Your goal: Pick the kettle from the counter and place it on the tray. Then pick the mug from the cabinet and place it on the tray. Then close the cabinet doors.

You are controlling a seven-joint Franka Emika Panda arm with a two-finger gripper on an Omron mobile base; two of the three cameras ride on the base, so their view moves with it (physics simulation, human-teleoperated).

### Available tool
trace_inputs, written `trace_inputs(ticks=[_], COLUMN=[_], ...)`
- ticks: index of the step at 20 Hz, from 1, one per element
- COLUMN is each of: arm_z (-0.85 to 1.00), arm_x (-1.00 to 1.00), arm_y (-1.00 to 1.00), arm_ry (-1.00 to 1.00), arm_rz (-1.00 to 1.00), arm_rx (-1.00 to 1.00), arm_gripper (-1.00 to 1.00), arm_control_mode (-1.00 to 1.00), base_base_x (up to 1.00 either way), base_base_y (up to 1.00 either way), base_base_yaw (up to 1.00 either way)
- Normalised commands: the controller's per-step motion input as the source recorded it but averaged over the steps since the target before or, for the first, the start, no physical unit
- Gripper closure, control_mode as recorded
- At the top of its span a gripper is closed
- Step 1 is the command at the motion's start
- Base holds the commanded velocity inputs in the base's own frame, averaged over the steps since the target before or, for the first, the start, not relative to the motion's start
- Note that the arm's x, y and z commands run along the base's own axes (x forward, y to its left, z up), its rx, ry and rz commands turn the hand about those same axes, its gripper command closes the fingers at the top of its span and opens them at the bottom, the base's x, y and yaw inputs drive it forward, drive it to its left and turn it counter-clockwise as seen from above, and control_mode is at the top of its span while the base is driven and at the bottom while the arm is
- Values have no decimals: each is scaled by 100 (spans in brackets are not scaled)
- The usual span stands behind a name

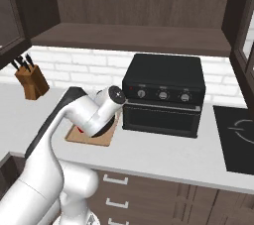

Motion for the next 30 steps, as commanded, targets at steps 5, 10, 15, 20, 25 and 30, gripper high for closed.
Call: trace_inputs(ticks=[5,10,15,20,25,30], arm_z=[41,0,3,13,9,5], arm_x=[-21,-5,-40,-49,-25,0], arm_y=[-41,-1,-20,-62,-58,-39], arm_ry=[17,0,0,0,-7,-13], arm_rz=[-20,0,-4,-23,-27,-27], arm_rx=[-1,0,0,0,2,6], arm_gripper=[-100,-100,-100,-100,-100,-100], arm_control_mode=[-100,-100,-100,-100,-100,-100], base_base_x=[0,0,0,0,0,0], base_base_y=[0,0,0,0,0,0], base_base_yaw=[0,0,0,0,0,0])
